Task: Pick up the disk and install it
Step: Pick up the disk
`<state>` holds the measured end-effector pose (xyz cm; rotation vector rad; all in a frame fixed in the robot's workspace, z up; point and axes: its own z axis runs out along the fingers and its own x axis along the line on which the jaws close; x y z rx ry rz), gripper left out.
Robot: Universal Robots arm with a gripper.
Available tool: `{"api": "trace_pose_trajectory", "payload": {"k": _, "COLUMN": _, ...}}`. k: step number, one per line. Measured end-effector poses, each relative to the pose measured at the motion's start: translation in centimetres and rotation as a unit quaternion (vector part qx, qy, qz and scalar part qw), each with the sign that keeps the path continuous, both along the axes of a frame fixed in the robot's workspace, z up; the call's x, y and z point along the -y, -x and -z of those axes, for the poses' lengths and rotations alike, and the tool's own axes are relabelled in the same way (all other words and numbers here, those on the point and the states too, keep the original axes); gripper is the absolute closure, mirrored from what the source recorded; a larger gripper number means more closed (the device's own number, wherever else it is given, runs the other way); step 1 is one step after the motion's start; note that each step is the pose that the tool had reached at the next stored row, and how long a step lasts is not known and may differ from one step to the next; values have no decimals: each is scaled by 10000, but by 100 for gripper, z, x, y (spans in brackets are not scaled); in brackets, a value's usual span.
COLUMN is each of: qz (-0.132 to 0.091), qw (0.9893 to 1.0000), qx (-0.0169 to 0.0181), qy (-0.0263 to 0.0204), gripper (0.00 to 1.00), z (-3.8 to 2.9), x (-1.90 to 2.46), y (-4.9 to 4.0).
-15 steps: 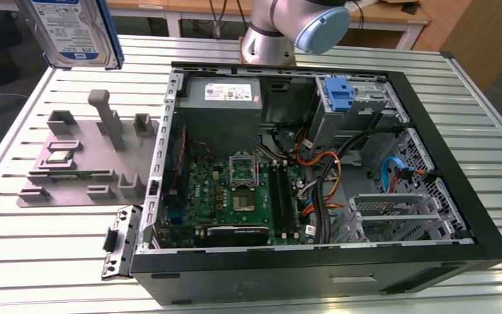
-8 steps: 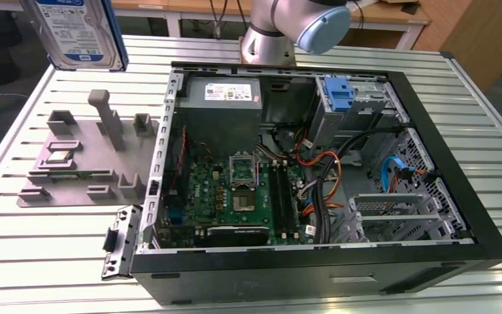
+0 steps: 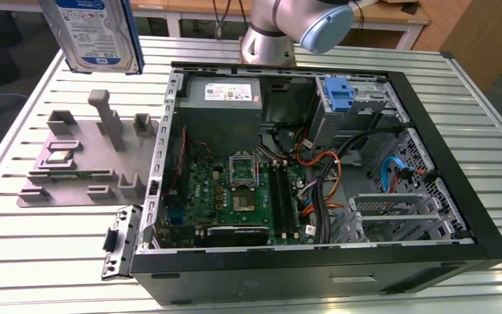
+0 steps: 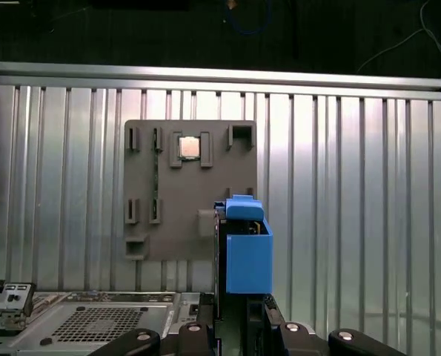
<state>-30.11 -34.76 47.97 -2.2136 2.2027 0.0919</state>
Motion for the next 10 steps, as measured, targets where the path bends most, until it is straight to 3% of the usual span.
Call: {"api": "trace_pose_trajectory", "payload": {"k": 10, "qz": 1, "qw": 10000, "qx": -17, "qy": 0, "gripper": 65, "z": 0, "x": 23, "y": -274}}
